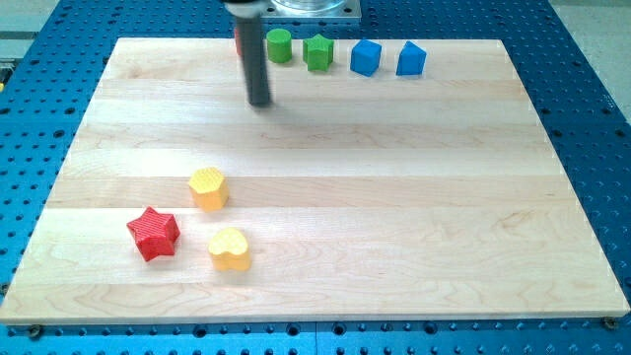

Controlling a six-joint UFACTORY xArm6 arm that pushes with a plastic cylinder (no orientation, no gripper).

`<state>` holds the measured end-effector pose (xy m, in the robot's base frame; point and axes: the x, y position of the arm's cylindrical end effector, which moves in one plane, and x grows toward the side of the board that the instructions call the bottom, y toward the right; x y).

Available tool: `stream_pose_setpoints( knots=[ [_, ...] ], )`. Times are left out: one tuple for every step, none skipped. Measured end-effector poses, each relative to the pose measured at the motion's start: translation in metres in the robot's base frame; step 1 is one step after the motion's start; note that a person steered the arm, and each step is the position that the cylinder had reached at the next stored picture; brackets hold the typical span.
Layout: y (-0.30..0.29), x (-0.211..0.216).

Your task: Move the yellow heart to the left of the yellow hexagon

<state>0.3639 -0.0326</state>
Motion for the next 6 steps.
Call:
stream_pose_setpoints(
  knots=[
    [0.063,0.113],
    [0.060,0.222],
    [-0.013,0.231],
    [-0.115,0.179],
    [-0.158,0.131],
    [-0.176,0.107]
  ],
)
